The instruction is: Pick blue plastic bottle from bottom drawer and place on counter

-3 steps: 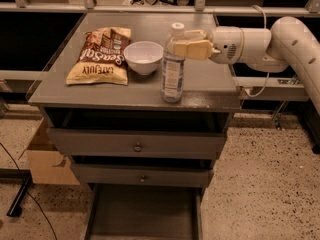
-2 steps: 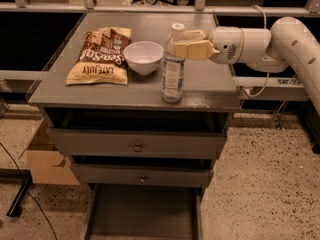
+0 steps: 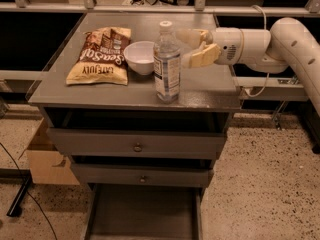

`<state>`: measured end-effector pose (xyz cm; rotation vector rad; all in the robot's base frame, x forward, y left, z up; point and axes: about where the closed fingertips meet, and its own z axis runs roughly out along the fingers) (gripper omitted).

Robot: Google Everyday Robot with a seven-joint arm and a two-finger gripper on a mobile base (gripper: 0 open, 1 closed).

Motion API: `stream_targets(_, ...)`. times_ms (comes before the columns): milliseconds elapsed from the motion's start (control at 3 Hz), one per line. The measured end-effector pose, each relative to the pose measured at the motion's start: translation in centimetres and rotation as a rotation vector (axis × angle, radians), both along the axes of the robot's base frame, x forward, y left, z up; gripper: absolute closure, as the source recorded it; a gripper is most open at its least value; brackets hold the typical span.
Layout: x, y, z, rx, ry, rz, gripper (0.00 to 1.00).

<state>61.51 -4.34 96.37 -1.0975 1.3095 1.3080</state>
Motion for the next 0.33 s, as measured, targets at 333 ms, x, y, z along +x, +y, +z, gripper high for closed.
stream_targets(333, 0.0, 0.0, 0.0, 0.0, 0.0, 0.0, 0.0)
